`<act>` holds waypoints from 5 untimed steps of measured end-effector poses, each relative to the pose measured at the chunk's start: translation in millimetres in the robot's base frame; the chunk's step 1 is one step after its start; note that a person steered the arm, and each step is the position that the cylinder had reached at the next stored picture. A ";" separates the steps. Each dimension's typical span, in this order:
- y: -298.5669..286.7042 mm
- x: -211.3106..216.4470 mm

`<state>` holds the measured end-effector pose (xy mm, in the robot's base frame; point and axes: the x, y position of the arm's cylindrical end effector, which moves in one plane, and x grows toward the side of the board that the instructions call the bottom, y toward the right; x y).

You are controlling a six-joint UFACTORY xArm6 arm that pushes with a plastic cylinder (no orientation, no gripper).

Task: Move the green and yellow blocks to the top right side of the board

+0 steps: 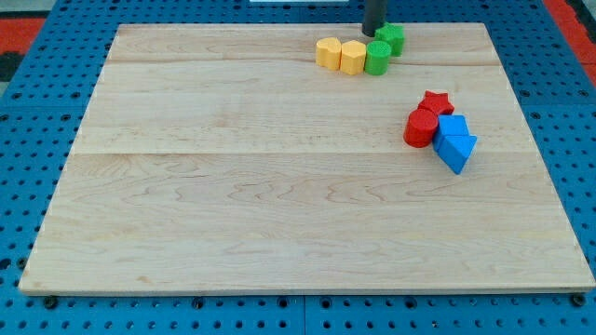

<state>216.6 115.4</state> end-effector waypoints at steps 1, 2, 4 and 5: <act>-88.8 -5.8; -179.1 8.3; -100.0 59.7; -47.8 62.4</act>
<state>279.0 67.6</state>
